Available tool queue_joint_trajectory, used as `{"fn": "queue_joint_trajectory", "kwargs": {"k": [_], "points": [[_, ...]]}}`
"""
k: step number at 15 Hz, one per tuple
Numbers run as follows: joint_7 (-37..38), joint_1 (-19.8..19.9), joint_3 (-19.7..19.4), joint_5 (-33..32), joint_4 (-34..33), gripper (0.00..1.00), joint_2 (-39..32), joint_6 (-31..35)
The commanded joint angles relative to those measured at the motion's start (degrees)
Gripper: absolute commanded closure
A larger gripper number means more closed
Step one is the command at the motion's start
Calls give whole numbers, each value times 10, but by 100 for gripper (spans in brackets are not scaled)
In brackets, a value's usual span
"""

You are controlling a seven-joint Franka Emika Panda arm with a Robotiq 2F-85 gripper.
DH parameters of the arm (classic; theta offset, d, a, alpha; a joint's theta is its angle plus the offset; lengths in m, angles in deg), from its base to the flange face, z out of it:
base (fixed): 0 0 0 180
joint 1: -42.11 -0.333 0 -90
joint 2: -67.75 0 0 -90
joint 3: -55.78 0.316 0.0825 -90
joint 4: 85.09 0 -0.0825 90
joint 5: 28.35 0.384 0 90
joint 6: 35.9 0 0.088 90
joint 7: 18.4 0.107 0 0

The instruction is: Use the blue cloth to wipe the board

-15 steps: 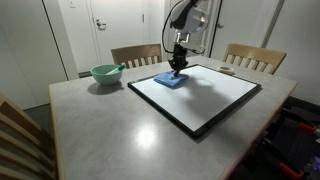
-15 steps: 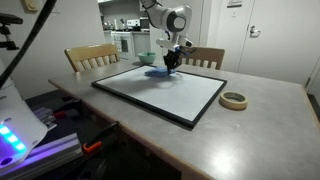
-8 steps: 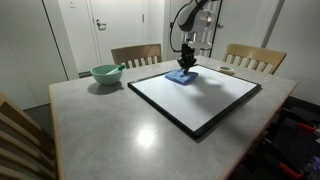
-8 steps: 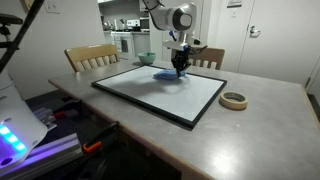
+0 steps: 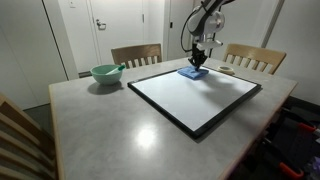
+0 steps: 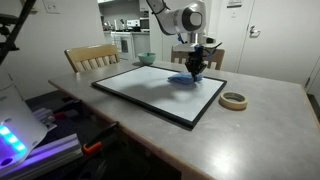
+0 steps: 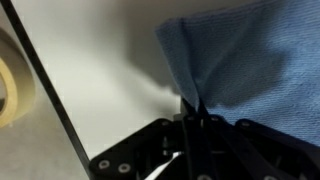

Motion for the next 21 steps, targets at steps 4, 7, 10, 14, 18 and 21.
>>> {"fn": "queue_joint_trajectory", "kwargs": {"k": [4,7,10,14,18,21], "points": [[5,18,-30,-42,1,99,-21,18],[2,28,-41,-60,-10,99,-27,11],[-1,36,-48,-76,-27,99,-35,4],[1,36,-61,-101,-43,99,-35,-9],[-14,35,-64,-123,-44,99,0,-58],[-28,29,-57,-129,-35,99,42,-109]]}}
